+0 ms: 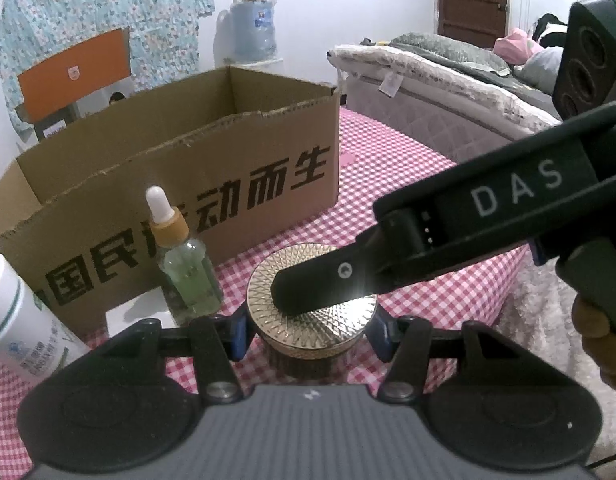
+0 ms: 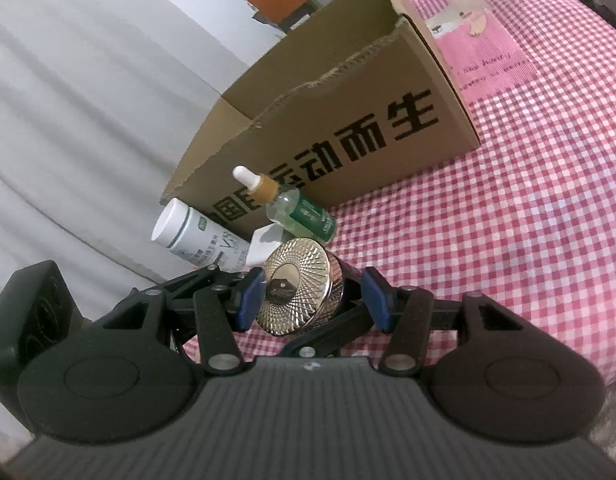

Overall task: Organize rigid objects
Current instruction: 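Lift the gold-lidded jar with the right tool and carry it into the box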

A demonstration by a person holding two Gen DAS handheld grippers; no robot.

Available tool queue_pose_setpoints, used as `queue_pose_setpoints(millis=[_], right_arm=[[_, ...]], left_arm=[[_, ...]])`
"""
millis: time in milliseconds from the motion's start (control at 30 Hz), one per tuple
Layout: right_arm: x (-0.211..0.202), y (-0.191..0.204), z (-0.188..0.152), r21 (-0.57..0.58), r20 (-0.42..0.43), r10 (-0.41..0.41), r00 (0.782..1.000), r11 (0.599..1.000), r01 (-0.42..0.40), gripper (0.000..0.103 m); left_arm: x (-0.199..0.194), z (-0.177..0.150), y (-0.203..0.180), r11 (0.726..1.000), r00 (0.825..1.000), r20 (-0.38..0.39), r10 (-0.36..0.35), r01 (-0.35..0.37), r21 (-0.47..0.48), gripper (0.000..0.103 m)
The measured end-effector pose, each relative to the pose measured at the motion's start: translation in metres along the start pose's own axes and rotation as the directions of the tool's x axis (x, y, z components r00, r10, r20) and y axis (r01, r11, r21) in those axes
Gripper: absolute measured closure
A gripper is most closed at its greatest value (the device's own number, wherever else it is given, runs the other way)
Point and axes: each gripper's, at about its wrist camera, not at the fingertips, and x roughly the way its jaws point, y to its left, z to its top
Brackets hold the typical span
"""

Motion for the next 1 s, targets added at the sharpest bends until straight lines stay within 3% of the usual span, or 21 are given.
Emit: queue_pose_setpoints(millis=[333,533,700,900,1000], right_arm=[[-0.024,0.028,0.003,-0.064,0.054,0.015,0.998,0.998,-0.012,0.051],[-0.042,0.059,0.017,-0.141,0.106,0.039,0.994,0.99,-0.023,0.051],[-0.047,0.091,0.047,-0.224,0.13,0.06,0.99,0.974,-0.029,0.051],[-0.033,0.113,0.107,-0.264,0.108,0.09,0.99,0.963,-0.058,0.051],[-0.014,0.114,0.142,-0.259,0.076,0.08,0.994,0.964,-0.057,0.051]], left_arm=[[-0.035,0.01,-0.002,0.999,0.996,0.082,0.033,-0.034,0.008,0.046],[-0.065,0.032,0.008,0.998,0.986,0.155,0.058,-0.059,0.002,0.046],[-0.079,0.066,0.028,0.998,0.979,0.192,0.069,-0.067,-0.017,0.046],[-0.071,0.117,0.062,0.996,0.981,0.175,0.088,-0.082,-0.04,0.046],[-0.053,0.138,0.083,0.994,0.987,0.131,0.095,-0.087,-0.066,0.046]])
